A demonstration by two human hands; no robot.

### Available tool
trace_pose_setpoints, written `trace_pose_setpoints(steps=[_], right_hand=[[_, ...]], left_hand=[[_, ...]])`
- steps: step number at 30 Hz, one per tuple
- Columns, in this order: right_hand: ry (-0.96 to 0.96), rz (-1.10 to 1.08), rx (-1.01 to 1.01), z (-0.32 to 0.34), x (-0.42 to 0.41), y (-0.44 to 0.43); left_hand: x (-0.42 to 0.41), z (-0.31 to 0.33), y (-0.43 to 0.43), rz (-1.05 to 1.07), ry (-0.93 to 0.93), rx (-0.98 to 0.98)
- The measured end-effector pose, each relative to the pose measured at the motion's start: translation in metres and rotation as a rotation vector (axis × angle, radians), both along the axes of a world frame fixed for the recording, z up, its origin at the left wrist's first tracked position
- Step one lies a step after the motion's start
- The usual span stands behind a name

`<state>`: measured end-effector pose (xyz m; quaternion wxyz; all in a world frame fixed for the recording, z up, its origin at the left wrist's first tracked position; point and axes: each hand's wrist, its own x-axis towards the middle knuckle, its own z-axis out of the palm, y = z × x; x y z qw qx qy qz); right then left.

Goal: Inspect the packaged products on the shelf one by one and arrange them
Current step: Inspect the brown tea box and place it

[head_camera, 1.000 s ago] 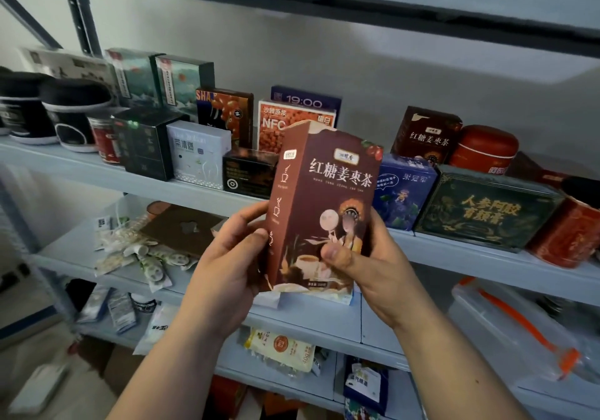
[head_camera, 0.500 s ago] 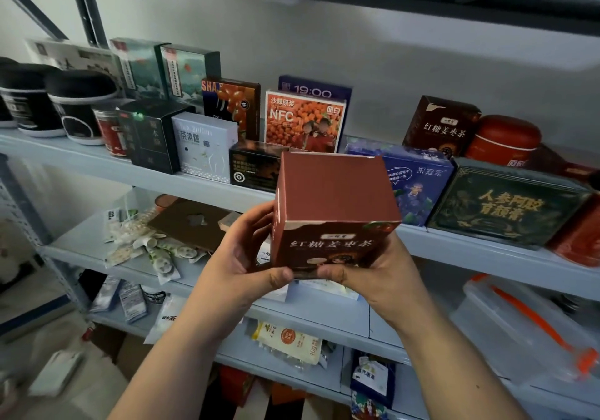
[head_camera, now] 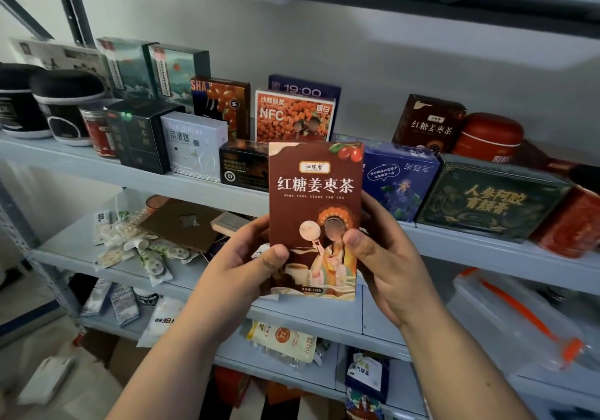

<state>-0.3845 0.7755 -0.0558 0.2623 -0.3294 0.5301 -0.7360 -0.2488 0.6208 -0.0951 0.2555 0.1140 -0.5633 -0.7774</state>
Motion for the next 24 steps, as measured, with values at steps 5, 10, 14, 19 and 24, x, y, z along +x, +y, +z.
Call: trace_pose_setpoints(steps=[5, 10, 14, 19, 24], right_hand=[[0.027, -0.014, -0.034, 0.001, 0.002, 0.006], [0.029, 0.043, -0.053, 0.004, 0.007, 0.008], [-0.075, 0.098, -0.071, 0.000, 0.011, 0.007], [-0.037, 0.080, -0.032, 0.000, 0.014, 0.005], [0.057, 0.040, 0.023, -0.001, 0.016, 0.005]], left_hand=[[-0.004, 0.002, 0.005, 0.077, -0.026, 0.104], [-0.002, 0.004, 0.008, 0.067, 0.007, 0.088], [-0.004, 0.007, 0.014, 0.069, 0.041, 0.079], [0.001, 0.007, 0.016, 0.014, 0.042, 0.137], [0.004, 0.012, 0.018, -0.143, 0.004, 0.189]])
